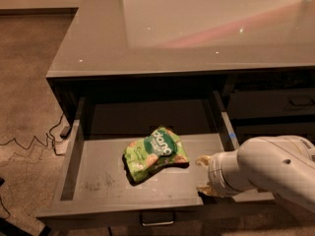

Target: Open top drawer

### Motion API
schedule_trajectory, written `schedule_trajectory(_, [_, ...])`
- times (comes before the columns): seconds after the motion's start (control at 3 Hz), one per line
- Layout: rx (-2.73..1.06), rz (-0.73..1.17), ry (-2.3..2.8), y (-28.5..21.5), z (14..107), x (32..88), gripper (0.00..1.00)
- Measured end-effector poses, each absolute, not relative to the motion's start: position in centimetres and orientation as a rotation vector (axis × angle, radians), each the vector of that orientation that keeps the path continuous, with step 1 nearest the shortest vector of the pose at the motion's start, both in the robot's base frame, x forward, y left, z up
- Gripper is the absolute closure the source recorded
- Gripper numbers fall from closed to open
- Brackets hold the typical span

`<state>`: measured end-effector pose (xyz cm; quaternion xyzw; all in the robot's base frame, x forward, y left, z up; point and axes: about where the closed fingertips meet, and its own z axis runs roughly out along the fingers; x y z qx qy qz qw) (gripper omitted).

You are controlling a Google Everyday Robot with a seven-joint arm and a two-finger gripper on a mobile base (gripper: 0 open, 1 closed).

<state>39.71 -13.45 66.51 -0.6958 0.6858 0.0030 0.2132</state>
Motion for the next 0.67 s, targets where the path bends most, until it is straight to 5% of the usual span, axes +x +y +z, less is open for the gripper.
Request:
schedule_trajectory(0.33, [-1.931, 0.008, 1.904, -13.45, 66.52, 39.71, 0.0])
schedule_trajectory(0.67, [-1.931, 0.008, 1.904, -13.45, 66.52, 39.71, 0.0])
